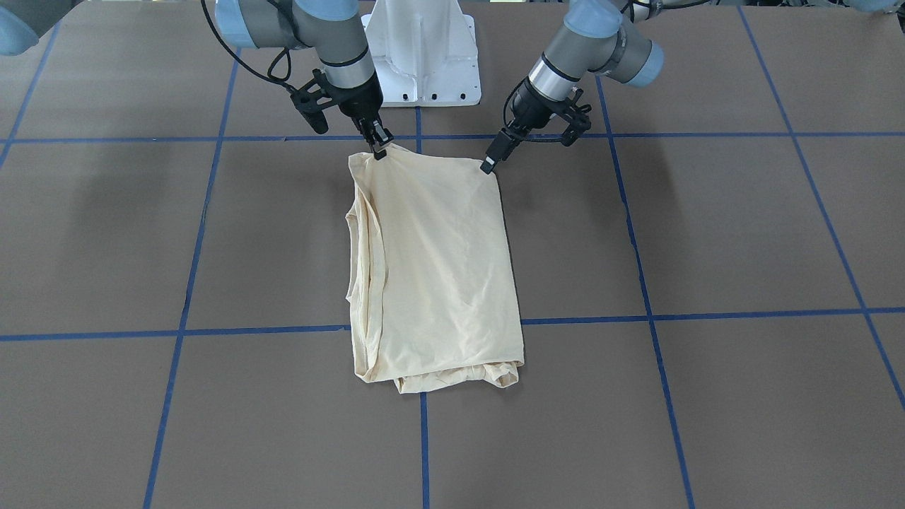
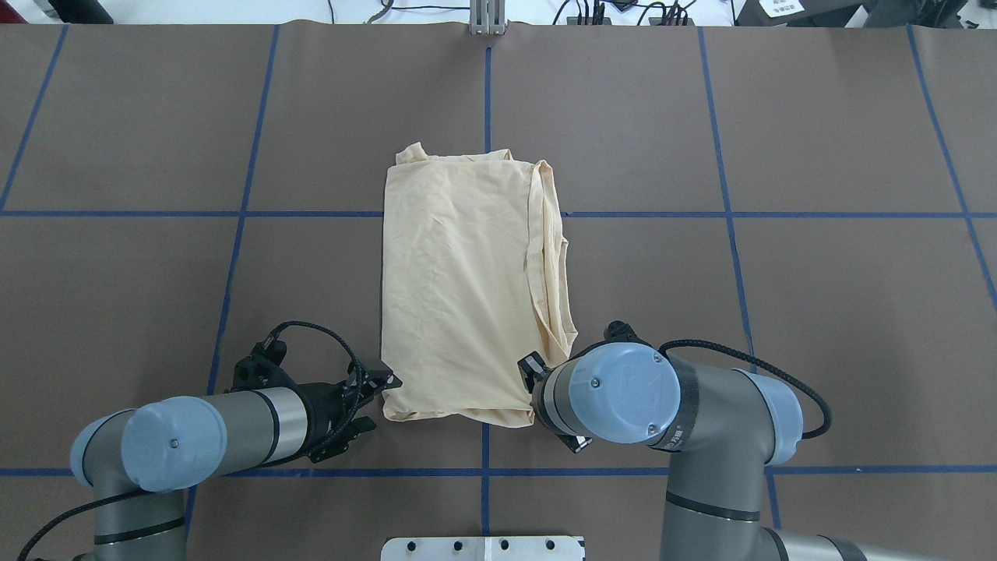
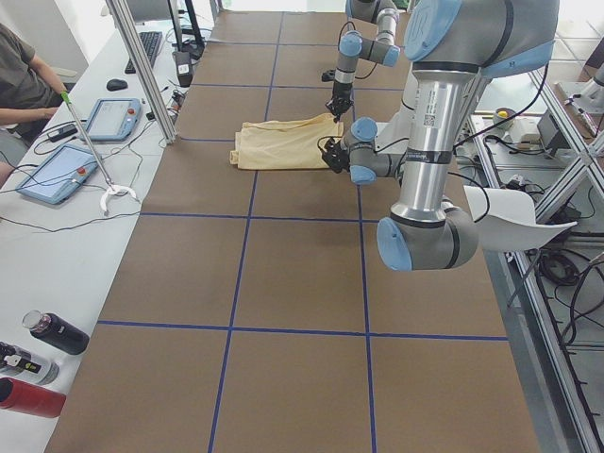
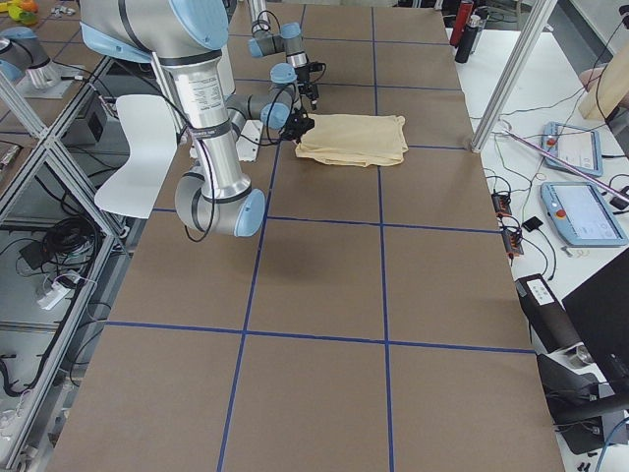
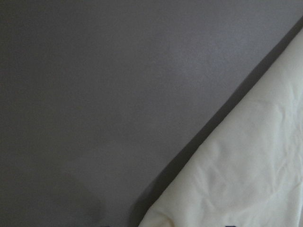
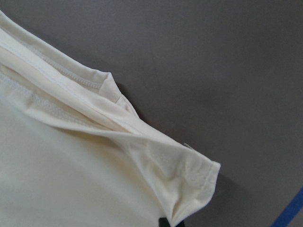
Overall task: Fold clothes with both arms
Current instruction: 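Lower the left gripper to the near corner of the shirt and grasp, then lift the near edge with both grippers and fold it toward the far edge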
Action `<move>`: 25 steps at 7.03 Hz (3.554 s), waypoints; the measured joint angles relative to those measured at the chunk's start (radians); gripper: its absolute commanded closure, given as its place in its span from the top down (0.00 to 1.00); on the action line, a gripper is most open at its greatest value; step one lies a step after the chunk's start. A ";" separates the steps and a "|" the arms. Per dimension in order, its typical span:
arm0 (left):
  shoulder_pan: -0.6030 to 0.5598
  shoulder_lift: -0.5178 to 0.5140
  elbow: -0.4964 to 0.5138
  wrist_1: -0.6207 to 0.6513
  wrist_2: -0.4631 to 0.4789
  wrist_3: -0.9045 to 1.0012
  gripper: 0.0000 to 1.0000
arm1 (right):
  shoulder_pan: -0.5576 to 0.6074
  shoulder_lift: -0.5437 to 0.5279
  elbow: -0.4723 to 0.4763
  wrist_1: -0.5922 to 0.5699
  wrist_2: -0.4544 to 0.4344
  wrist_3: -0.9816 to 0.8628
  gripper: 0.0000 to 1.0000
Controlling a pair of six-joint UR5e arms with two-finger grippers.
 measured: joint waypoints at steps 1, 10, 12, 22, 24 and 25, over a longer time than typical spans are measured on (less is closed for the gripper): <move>0.012 0.001 -0.002 0.001 0.019 -0.002 0.63 | -0.001 0.000 0.000 0.000 0.000 0.000 0.00; 0.022 0.006 -0.008 0.001 0.034 -0.016 0.00 | 0.001 -0.001 -0.001 0.000 0.002 -0.001 0.00; 0.021 0.014 -0.039 0.001 0.030 -0.016 0.00 | 0.002 -0.001 -0.001 0.000 0.002 -0.001 0.00; -0.058 -0.056 -0.270 0.338 0.072 -0.222 0.00 | 0.122 -0.017 0.169 -0.125 0.097 0.005 0.00; -0.220 -0.178 -0.139 0.363 -0.001 -0.071 0.00 | 0.245 0.078 0.032 -0.121 0.168 -0.064 0.00; -0.275 -0.206 -0.087 0.361 -0.028 -0.016 0.00 | 0.290 0.128 -0.048 -0.119 0.199 -0.103 0.00</move>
